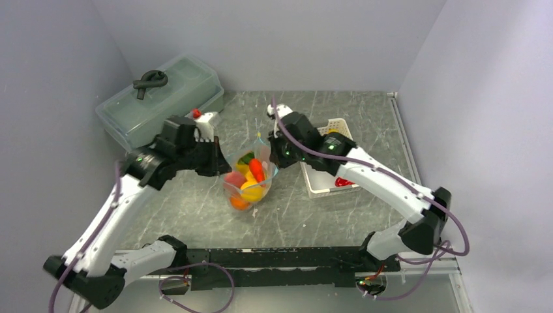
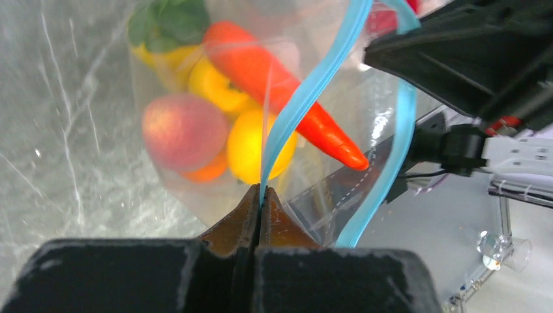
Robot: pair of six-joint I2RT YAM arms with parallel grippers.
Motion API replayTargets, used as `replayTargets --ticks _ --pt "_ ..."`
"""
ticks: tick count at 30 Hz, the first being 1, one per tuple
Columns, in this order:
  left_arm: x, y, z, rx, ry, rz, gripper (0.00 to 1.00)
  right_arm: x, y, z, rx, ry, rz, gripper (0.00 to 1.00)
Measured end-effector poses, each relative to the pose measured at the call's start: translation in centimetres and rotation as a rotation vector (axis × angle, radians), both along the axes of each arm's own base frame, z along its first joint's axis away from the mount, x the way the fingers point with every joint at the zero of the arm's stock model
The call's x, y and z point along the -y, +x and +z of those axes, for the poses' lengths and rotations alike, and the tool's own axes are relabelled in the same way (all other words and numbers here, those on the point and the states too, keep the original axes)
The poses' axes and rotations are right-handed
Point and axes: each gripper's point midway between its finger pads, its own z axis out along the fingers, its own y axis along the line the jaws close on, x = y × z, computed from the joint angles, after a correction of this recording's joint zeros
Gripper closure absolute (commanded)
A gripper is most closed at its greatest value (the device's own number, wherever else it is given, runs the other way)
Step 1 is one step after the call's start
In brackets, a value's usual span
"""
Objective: Place the food in the zip-top bag and seal the zipper
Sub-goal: Adjust the zipper food storage bag at the center of the board.
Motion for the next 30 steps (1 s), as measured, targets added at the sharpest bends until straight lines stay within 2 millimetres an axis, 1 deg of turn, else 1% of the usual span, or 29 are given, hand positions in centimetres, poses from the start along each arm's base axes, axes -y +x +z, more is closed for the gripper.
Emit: replayTargets --ticks 1,2,3,4,5,6,7,13,15,16,17,19,24,30 --pt "0.1 0.2 -1.6 -0.042 0.02 0.002 1.0 0.1 -0.1 -2.0 -0.033 -0.037 -0.002 1.0" --pt "0.2 0.3 -3.8 -0.101 0.046 0.005 1.0 0.2 -0.2 -3.8 -0.064 -0.072 -0.003 1.0" --pt "0.2 0.4 -5.5 -0.149 0.068 0.009 1.0 0.3 -0.3 -5.1 -0.086 -0.1 -0.004 1.0" --pt "0.2 0.3 -6.5 -0.182 0.082 0.011 1.0 0.4 -0.4 -6.4 -0.109 -0.128 -0.004 1.0" --pt "0.2 0.2 -7.2 -0.204 0.093 0.011 1.0 0.6 -0.5 -7.2 -0.124 -0.147 -0.005 1.0" --pt "0.2 0.1 -7.4 -0.214 0.097 0.012 1.0 0.7 -0.6 -7.6 -0.132 -0.159 -0.006 1.0" --pt "0.2 0.2 -7.2 -0.206 0.092 0.012 1.0 0.8 -0.6 -7.6 -0.132 -0.162 -0.008 1.0" --pt "0.6 1.0 -4.2 -0.131 0.054 0.01 1.0 0.6 0.0 -5.7 -0.092 -0.132 -0.02 1.0" --pt "0.7 1.2 -3.4 -0.11 0.044 0.009 1.0 0.7 0.0 -5.4 -0.083 -0.127 -0.021 0.95" --pt "0.7 1.2 -3.1 -0.102 0.041 0.009 1.0 0.7 0.1 -5.2 -0.079 -0.125 -0.023 0.89" --pt "0.7 1.2 -2.9 -0.098 0.038 0.009 1.0 0.8 0.1 -5.0 -0.075 -0.124 -0.024 0.86" --pt "0.7 1.3 -2.8 -0.095 0.038 0.009 1.0 0.8 0.2 -4.6 -0.065 -0.122 -0.028 0.82" --pt "0.6 1.2 -2.6 -0.091 0.046 0.007 1.0 0.8 0.7 -2.4 -0.014 -0.094 -0.032 0.73" --pt "0.5 1.4 -2.3 -0.079 0.054 0.002 1.0 1.7 1.1 0.5 0.066 -0.063 -0.052 0.71"
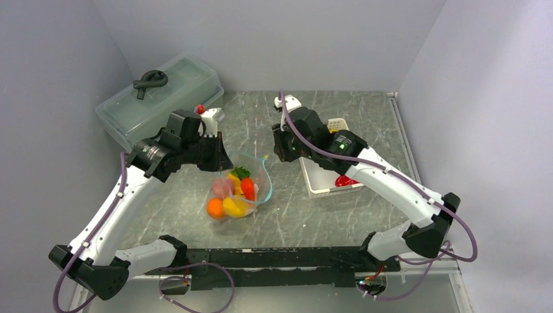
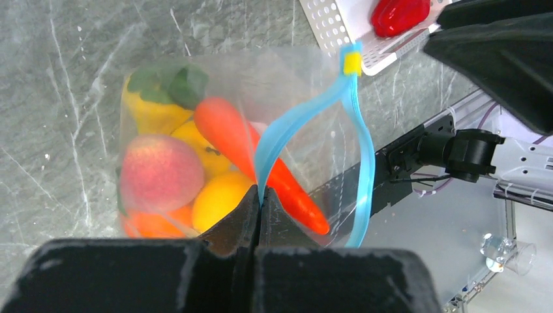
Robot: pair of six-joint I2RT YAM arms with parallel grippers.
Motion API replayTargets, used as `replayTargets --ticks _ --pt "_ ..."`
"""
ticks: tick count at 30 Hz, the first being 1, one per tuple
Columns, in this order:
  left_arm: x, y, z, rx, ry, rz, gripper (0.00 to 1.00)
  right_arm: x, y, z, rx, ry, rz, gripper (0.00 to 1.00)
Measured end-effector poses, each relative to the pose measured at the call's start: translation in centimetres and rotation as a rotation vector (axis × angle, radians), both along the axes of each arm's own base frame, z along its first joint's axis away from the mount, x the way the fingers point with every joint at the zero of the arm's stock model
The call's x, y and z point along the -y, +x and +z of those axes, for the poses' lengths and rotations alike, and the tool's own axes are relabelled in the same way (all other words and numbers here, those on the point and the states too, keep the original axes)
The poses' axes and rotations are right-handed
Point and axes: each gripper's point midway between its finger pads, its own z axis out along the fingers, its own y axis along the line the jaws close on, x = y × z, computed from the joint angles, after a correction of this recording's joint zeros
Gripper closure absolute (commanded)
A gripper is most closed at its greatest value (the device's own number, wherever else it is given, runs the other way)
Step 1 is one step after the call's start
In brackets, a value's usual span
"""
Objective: Place the food in the zip-top bag and seal the zipper
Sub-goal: Adjust the zipper food storage bag at the center of the board, then pick up the fake fruit from the bin.
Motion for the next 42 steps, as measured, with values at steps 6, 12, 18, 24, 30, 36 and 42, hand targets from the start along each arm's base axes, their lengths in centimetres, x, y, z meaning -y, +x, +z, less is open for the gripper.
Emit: replayTargets --ticks 6,12,18,24,30,36,42 --pt "-0.3 0.2 -0.3 -0.004 0.022 0.007 1.0 1.8 0.9 1.9 0.066 0.005 -0.05 0.66" --pt "-0.6 0.4 -0.4 0.002 0.045 0.01 1.0 4.9 3.3 2.4 0.093 -0.013 -0.142 0.62" --pt "-0.9 0.4 -0.4 0.005 0.06 0.016 1.0 9.2 5.7 1.3 0.09 -0.04 -0.26 0.59" --pt "-0.8 0.4 -0.2 0.007 0.059 0.016 1.0 12.5 7.5 -1.8 0.062 -0.079 -0.358 0.53" --pt "-0.8 0.5 0.0 0.012 0.057 0.016 1.0 15.2 9.8 -3.6 0.046 -0.104 -0.439 0.42" --pt "-0.8 0.5 0.0 0.012 0.057 0.017 1.0 17.6 12.3 -7.0 -0.004 -0.144 -0.505 0.35" --pt "-0.9 0.4 0.0 0.011 0.061 0.02 1.0 18.9 13.6 -11.8 -0.099 -0.202 -0.521 0.22"
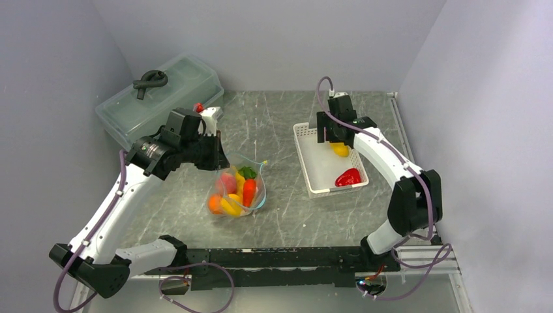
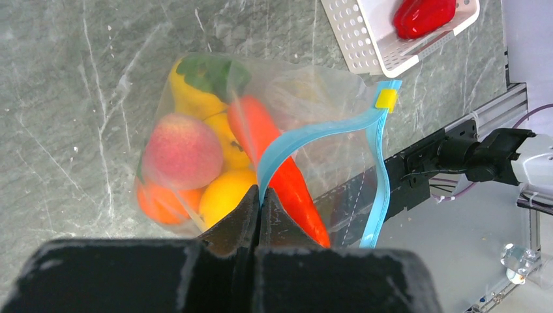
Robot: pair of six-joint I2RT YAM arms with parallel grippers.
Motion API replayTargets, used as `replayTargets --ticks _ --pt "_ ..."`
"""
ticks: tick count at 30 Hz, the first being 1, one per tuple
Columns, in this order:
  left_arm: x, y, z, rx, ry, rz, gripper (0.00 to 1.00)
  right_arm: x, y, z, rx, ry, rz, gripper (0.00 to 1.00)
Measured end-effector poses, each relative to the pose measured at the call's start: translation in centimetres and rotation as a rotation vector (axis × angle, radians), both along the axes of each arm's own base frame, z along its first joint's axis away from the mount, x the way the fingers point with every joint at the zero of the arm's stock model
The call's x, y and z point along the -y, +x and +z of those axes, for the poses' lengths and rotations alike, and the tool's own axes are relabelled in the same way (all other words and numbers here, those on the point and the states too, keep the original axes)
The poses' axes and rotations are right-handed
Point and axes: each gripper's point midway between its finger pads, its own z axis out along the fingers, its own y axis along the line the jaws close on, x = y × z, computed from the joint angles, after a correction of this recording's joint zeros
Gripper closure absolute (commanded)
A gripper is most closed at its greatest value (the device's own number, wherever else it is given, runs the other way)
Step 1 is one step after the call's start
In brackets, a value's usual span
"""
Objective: Place the food in the zip-top bag and seal the zipper
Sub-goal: Pick up the fake fruit from the bin.
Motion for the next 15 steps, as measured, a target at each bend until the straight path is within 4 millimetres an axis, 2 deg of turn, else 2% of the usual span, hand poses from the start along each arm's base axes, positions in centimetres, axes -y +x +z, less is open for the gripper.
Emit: replayTargets --ticks 5,15 --pt "-0.1 0.0 0.0 0.0 0.002 0.003 1.0 1.0 0.8 -2.9 -0.06 -0.023 -0.019 0.17" --pt "-0.2 -0.2 0.2 0.006 -0.001 0.007 1.0 2.5 1.8 -8.0 -0.158 -0.069 -0.051 0.13"
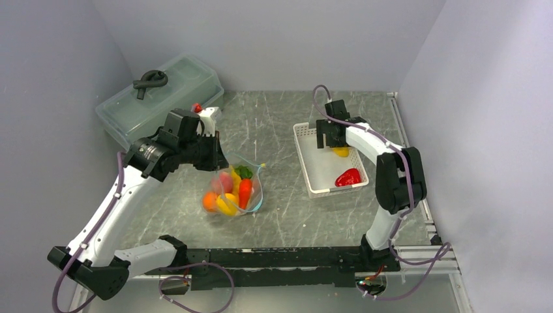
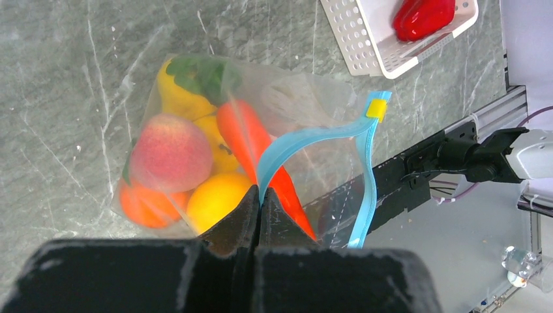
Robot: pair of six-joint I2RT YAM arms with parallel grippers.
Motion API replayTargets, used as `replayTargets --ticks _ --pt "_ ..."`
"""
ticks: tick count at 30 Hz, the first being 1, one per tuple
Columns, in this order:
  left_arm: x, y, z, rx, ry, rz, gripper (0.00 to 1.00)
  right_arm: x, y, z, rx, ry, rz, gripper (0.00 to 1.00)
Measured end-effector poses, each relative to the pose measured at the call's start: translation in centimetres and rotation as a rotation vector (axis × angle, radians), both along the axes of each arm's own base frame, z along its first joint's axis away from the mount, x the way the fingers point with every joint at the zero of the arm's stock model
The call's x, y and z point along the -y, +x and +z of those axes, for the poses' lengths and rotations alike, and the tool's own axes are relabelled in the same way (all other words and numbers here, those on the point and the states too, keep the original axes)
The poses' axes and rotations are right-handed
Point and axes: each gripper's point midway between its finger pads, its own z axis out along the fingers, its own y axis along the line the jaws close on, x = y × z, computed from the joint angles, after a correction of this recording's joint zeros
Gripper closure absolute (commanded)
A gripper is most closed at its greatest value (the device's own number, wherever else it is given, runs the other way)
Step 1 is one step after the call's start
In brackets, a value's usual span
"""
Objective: Place the food in the zip-top bag and seal the zipper
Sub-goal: Pick up the fake fruit from the bin.
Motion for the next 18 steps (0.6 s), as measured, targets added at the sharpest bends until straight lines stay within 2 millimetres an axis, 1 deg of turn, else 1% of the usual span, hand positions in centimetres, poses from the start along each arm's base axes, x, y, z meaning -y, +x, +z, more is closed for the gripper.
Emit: replayTargets --ticks 3,5,14,18 --pt "-0.1 -0.1 0.1 0.006 0.0 0.005 1.0 0.2 0.3 -1.3 -0.028 -0.019 -0.005 0.13" --pt "-0.2 -0.1 0.2 0.008 0.0 0.006 1.0 0.4 0.6 -1.6 -0.032 -0.033 -0.012 0.13" --pt "-0.4 -0.5 0.0 -0.005 0.008 0.006 1.0 1.1 2.2 -0.6 0.007 -0.077 -0.034 0.12" --pt "-0.5 -0.6 -0.1 -0.014 0.01 0.008 1.0 1.1 2.8 -0.8 0.009 -0.089 -0.036 0.13"
